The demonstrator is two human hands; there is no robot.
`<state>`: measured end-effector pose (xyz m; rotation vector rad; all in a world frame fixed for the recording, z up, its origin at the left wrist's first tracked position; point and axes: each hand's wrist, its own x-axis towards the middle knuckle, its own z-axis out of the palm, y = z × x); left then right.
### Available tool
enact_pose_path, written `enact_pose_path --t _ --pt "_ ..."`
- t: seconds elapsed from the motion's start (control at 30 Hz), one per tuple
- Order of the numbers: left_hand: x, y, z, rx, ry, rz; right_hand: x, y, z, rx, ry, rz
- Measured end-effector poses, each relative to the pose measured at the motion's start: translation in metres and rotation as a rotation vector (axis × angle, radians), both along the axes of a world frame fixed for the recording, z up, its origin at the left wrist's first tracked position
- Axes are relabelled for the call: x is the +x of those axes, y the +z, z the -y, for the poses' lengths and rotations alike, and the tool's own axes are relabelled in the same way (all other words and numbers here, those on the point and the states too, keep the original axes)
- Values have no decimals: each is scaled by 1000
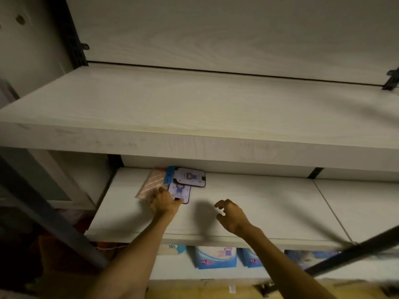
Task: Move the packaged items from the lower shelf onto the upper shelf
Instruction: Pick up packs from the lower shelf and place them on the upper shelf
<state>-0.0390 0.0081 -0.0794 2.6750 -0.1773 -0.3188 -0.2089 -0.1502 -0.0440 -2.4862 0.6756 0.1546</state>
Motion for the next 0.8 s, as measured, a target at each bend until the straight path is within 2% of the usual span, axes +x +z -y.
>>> enact_pose_path --t 0.17,0.33,0.47,0.67,0.8 --pt "38 -48 2 -180 79 -169 16 -9 -7 0 -54 -7" --pt "32 -28 -34 -532 148 -292 53 -15 -21 -6 -19 0" --pt "24 -15 -64 -852 286 -487 90 -18 -31 -50 27 -13" --pt "25 -2 -104 -964 416 -542 115 -26 -21 -124 92 -198" --pt "30 3 -117 -993 432 -588 115 -32 -29 -234 42 -167"
